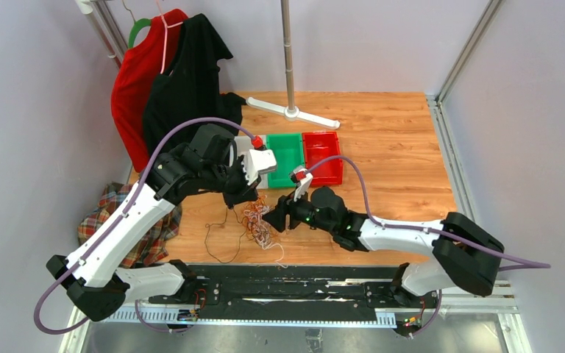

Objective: Untangle the cables
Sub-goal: Untie the cable.

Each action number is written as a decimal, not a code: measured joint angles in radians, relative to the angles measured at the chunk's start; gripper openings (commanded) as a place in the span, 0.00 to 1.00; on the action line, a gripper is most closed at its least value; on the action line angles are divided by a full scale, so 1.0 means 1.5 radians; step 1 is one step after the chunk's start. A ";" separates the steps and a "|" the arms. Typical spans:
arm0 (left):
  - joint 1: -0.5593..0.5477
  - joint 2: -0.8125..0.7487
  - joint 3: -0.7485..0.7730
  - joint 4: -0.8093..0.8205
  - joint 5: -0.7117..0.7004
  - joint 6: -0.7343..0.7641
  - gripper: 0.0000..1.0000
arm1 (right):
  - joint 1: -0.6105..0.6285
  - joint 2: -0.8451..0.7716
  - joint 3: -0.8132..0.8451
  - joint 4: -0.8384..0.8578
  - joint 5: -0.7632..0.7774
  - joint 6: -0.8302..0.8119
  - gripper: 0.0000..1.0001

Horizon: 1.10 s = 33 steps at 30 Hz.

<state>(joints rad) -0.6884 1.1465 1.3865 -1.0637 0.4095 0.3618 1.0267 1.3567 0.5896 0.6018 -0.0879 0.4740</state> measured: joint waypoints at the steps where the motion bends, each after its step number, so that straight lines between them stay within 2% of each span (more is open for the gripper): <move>1: 0.000 0.000 0.000 0.000 0.002 0.000 0.01 | 0.000 0.010 0.002 0.006 0.001 0.007 0.43; 4: 0.000 0.000 0.000 0.000 0.005 0.000 0.01 | 0.000 0.034 0.003 0.027 0.009 0.029 0.21; 8: 0.000 -0.001 0.000 0.000 0.007 -0.003 0.00 | 0.000 0.063 0.002 0.054 0.023 0.054 0.02; 14: 0.000 -0.025 -0.001 -0.004 -0.023 0.016 0.01 | -0.015 0.021 -0.039 0.036 0.040 0.064 0.01; 21: 0.013 -0.069 0.006 -0.022 -0.090 0.062 0.01 | -0.100 -0.188 -0.125 -0.090 0.066 0.061 0.00; 29: 0.046 -0.122 -0.001 -0.028 -0.146 0.108 0.00 | -0.223 -0.449 -0.159 -0.310 0.079 0.037 0.01; 33: 0.047 -0.153 -0.039 -0.029 -0.158 0.120 0.00 | -0.261 -0.510 -0.159 -0.377 0.077 0.030 0.01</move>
<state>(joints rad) -0.6182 0.9169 1.3273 -1.1076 0.1722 0.5411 0.6353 0.5919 0.3511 0.0357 0.0277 0.5182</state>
